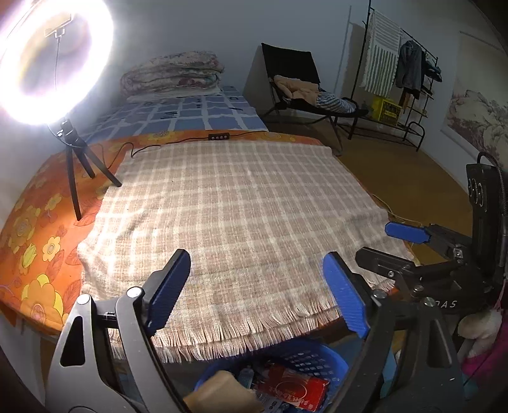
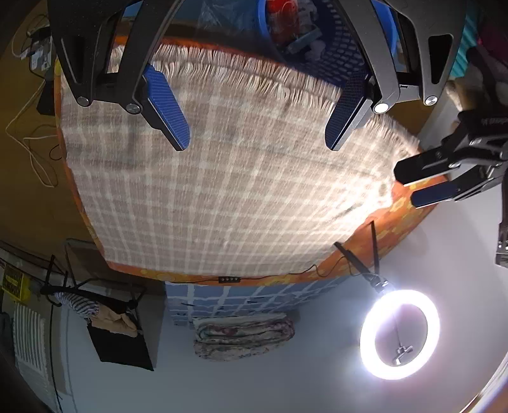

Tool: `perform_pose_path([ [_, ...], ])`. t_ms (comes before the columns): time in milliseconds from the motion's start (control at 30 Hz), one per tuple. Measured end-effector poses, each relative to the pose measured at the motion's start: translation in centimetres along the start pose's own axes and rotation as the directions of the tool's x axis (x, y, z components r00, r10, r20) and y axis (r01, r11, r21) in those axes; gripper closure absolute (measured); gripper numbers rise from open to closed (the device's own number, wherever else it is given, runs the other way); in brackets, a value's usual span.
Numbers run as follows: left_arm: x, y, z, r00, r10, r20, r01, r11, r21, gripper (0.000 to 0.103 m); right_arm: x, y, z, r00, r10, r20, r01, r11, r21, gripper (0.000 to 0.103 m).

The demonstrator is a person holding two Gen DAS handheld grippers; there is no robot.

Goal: Collect trash

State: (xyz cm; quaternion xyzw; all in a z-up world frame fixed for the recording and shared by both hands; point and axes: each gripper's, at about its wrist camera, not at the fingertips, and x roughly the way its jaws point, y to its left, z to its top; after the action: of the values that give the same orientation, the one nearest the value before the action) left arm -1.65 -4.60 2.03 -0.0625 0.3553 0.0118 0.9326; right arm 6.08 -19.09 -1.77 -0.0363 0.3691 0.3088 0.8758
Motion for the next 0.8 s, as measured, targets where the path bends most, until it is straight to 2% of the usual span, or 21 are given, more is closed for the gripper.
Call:
perform_pose_path([
  [100, 0.0, 0.1, 0.0, 1.000, 0.010, 0.002, -0.010, 1.000, -0.002, 0.013, 0.4, 0.1, 0.5, 1.000, 0.008, -0.001, -0.008, 1.000, 0.009, 0.015],
  [233, -0.2, 0.2, 0.1, 0.999, 0.029, 0.023, -0.029, 1.000, -0.005, 0.005, 1.1, 0.6, 0.8, 1.000, -0.014, -0.004, 0.014, 1.000, -0.001, 0.015],
  [800, -0.6, 0.5, 0.2, 0.998, 0.058, 0.040, -0.057, 0.998, -0.012, 0.003, 1.8, 0.1, 1.1, 1.000, -0.027, -0.008, 0.028, 0.999, 0.039, 0.015],
])
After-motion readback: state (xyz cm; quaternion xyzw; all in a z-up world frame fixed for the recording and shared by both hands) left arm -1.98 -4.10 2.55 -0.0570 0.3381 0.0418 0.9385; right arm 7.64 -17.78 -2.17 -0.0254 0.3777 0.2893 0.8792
